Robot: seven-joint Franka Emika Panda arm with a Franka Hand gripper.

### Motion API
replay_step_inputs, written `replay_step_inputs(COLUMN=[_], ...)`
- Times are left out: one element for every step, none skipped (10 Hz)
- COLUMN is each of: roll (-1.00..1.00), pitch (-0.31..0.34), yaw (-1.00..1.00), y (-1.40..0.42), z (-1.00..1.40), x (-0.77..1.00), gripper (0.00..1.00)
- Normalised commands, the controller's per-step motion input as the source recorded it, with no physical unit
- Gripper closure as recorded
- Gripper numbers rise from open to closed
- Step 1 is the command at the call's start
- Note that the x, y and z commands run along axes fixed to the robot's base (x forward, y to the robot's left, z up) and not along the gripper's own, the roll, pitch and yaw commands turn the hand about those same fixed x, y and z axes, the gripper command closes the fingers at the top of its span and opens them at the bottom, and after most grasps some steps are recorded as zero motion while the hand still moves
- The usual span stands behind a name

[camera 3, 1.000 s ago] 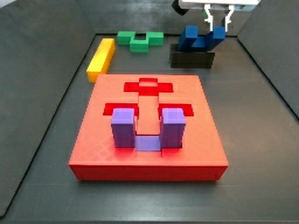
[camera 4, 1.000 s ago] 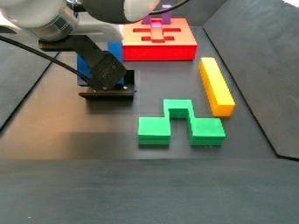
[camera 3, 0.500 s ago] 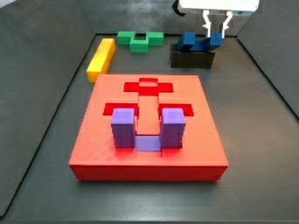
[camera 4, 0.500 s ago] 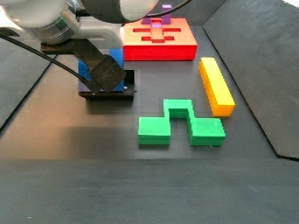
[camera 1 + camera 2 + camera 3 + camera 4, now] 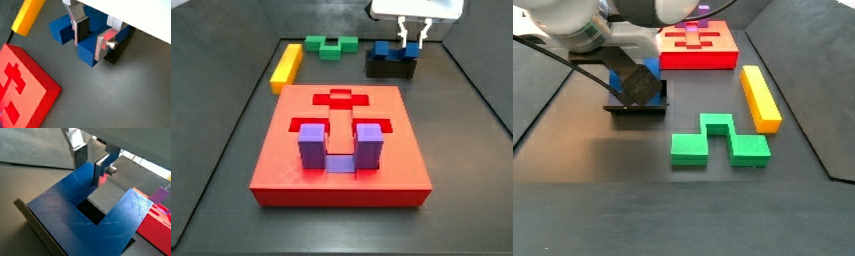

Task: Pick up the blue object. Move up. Place the blue object on the fixture. Regrasp the blue object. Move to above the board. Insert the blue object.
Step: Place the blue object on the fixture, then regrasp the blue object.

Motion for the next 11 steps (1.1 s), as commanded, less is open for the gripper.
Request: replay_step_inputs(roll=[0.01, 0.11, 0.11, 0.0, -0.01, -0.66, -0.75, -0.53, -0.38, -0.22, 0.51], pitch=[0.0, 0.0, 0.0, 0.0, 0.0, 0.0, 0.149, 0.249, 0.303, 0.331, 0.469], yaw=[0.0, 0.0, 0.0, 0.0, 0.0, -0.18, -0.02, -0.01, -0.01, 0.0, 0.07], y=[0.0, 0.0, 0.01, 0.0, 0.0, 0.25, 0.27, 0.2, 0.2, 0.17, -0.24], z=[0.0, 0.0, 0.0, 0.0, 0.0, 0.32, 0.7, 0.74, 0.78, 0.8, 0.64], x=[0.0, 0.0, 0.0, 0.0, 0.0, 0.17, 0.26, 0.19, 0.17, 0.1, 0.22], gripper=[1.0, 1.0, 1.0, 0.0, 0.0, 0.0, 0.0, 0.0, 0.0, 0.0, 0.0])
